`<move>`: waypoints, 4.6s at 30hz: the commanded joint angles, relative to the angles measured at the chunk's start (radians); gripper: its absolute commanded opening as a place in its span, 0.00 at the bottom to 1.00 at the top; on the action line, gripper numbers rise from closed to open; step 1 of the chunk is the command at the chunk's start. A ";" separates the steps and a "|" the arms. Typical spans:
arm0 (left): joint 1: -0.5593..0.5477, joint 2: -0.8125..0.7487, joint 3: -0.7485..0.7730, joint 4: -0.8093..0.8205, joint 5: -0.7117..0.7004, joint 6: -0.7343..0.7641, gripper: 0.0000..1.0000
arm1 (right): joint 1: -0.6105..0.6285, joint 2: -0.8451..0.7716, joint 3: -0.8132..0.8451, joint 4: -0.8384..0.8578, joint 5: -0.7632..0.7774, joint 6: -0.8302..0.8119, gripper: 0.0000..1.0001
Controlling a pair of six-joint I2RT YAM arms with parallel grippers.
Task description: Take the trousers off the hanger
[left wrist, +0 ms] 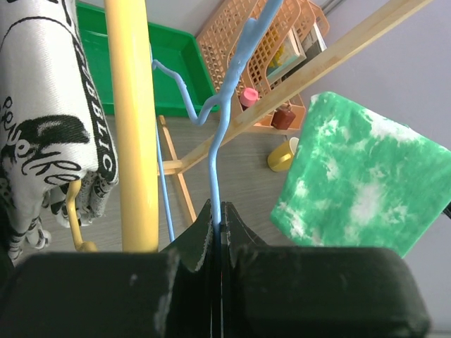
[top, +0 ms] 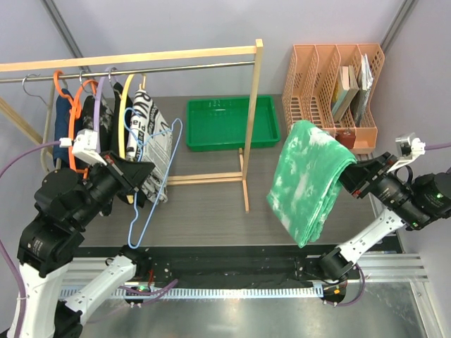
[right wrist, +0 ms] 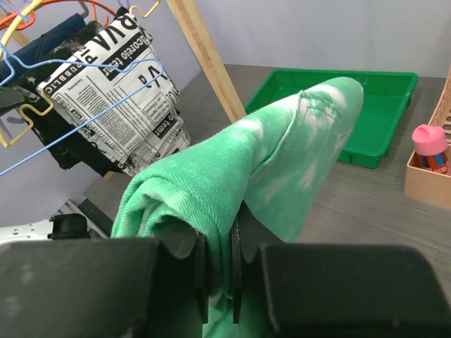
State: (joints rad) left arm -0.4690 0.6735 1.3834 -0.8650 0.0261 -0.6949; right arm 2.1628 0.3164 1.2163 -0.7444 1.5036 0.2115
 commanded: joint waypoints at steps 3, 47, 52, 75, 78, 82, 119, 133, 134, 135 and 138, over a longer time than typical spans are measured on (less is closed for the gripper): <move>0.000 -0.008 0.003 0.004 -0.006 0.067 0.00 | -0.170 0.220 0.109 0.048 0.366 0.029 0.01; -0.183 -0.290 -0.161 0.001 0.025 0.150 0.00 | -1.758 1.000 0.413 0.732 -0.643 -0.487 0.01; -0.198 -0.279 -0.132 -0.018 0.009 0.170 0.01 | -1.759 1.124 0.492 0.934 -0.790 -0.595 0.01; -0.198 -0.187 -0.150 0.020 -0.018 0.136 0.00 | -1.815 1.638 0.601 1.102 -1.253 -0.512 0.01; -0.198 -0.186 -0.161 0.024 -0.048 0.135 0.00 | -1.818 1.662 0.594 1.070 -1.334 -0.489 0.01; -0.198 -0.186 -0.162 0.027 -0.048 0.133 0.00 | -1.824 1.678 0.553 1.070 -1.439 -0.437 0.01; -0.198 -0.175 -0.162 0.072 0.018 0.118 0.00 | -1.943 1.236 0.511 0.892 -1.536 -0.346 0.01; -0.198 -0.187 -0.155 0.055 0.006 0.104 0.00 | -1.914 1.322 0.620 0.866 -1.570 -0.328 0.01; -0.198 -0.186 -0.153 0.055 0.005 0.104 0.00 | -1.914 1.342 0.624 0.866 -1.565 -0.334 0.01; -0.198 -0.186 -0.153 0.054 0.006 0.104 0.00 | -1.916 1.349 0.627 0.866 -1.565 -0.340 0.01; -0.198 -0.186 -0.149 0.050 0.008 0.103 0.00 | -1.927 1.383 0.623 0.866 -1.577 -0.350 0.01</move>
State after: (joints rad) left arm -0.6640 0.4927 1.2053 -0.8478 0.0280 -0.5922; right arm 0.2501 1.6855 1.7683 -0.0463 -0.0551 -0.1364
